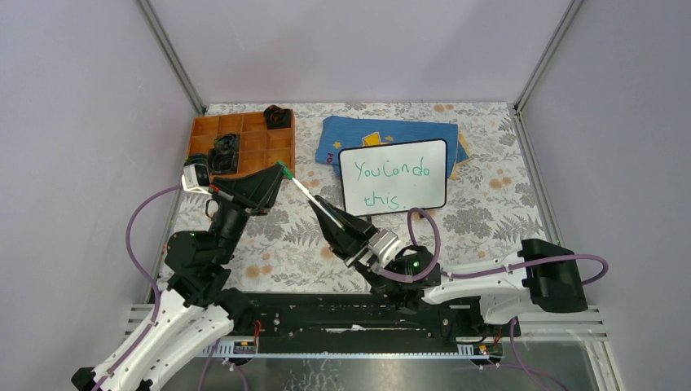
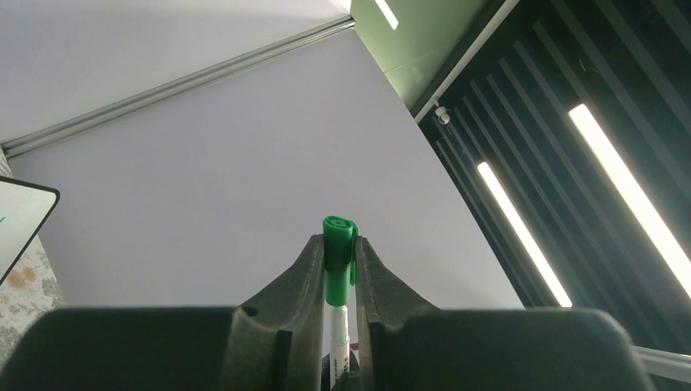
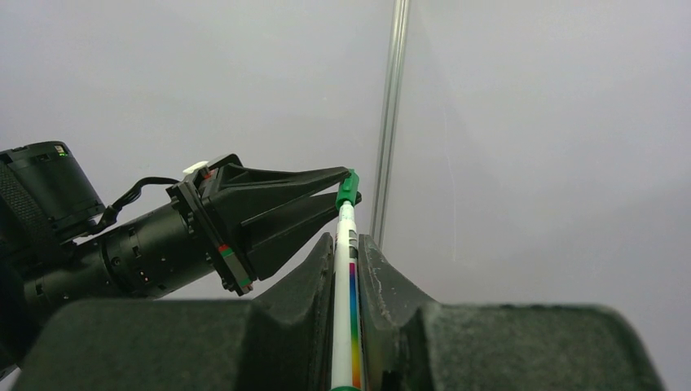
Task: Write a sentence on the whiteboard
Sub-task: Close the whiteboard marker at the center of the board.
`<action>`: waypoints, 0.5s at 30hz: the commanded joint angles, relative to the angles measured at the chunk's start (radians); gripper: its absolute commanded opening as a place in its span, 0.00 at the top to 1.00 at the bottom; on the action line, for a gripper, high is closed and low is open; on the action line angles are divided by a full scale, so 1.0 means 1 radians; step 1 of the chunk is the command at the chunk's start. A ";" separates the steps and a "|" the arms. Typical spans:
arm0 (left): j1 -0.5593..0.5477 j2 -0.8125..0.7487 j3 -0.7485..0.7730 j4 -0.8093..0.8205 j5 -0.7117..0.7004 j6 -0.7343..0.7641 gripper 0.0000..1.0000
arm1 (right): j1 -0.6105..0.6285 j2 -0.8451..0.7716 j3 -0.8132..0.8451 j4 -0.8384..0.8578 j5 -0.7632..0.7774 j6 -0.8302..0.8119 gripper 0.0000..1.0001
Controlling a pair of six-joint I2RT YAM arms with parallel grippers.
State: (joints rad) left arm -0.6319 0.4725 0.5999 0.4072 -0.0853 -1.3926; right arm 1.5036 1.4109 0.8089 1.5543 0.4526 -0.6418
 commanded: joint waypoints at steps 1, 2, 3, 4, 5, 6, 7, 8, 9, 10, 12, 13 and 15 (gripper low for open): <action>0.008 -0.009 0.007 0.013 0.021 0.023 1.00 | 0.003 0.002 0.055 0.156 0.004 -0.007 1.00; 0.008 -0.009 0.005 0.013 0.022 0.023 1.00 | 0.003 0.003 0.055 0.156 0.004 -0.006 1.00; 0.008 -0.009 0.006 0.013 0.022 0.023 1.00 | 0.003 0.003 0.055 0.155 0.003 -0.006 1.00; 0.008 -0.009 0.007 0.014 0.024 0.023 1.00 | 0.003 0.003 0.056 0.155 0.003 -0.006 1.00; 0.008 -0.009 0.008 0.015 0.026 0.023 1.00 | 0.003 0.003 0.056 0.155 0.004 -0.006 1.00; 0.008 -0.009 0.008 0.014 0.027 0.023 1.00 | 0.003 0.003 0.056 0.155 0.003 -0.007 1.00; 0.008 -0.010 0.008 0.014 0.027 0.023 1.00 | 0.003 0.003 0.056 0.155 0.005 -0.008 1.00; 0.008 -0.011 0.008 0.015 0.028 0.023 1.00 | 0.003 0.005 0.057 0.155 0.005 -0.009 1.00; 0.008 -0.011 0.007 0.014 0.029 0.022 1.00 | 0.003 0.004 0.056 0.155 0.007 -0.009 1.00; 0.008 -0.009 0.007 0.015 0.029 0.022 1.00 | 0.002 0.006 0.056 0.156 0.007 -0.009 1.00; 0.008 -0.009 0.009 0.015 0.032 0.023 1.00 | 0.003 0.009 0.058 0.155 0.010 -0.010 1.00; 0.008 -0.009 0.009 0.017 0.033 0.023 1.00 | 0.004 0.009 0.060 0.155 0.013 -0.010 1.00; 0.008 -0.009 0.009 0.018 0.036 0.023 1.00 | 0.003 0.010 0.059 0.155 0.018 -0.012 1.00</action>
State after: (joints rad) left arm -0.6319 0.4725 0.5999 0.4068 -0.0719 -1.3884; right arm 1.5036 1.4212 0.8215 1.5543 0.4534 -0.6418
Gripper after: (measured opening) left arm 0.218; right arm 0.185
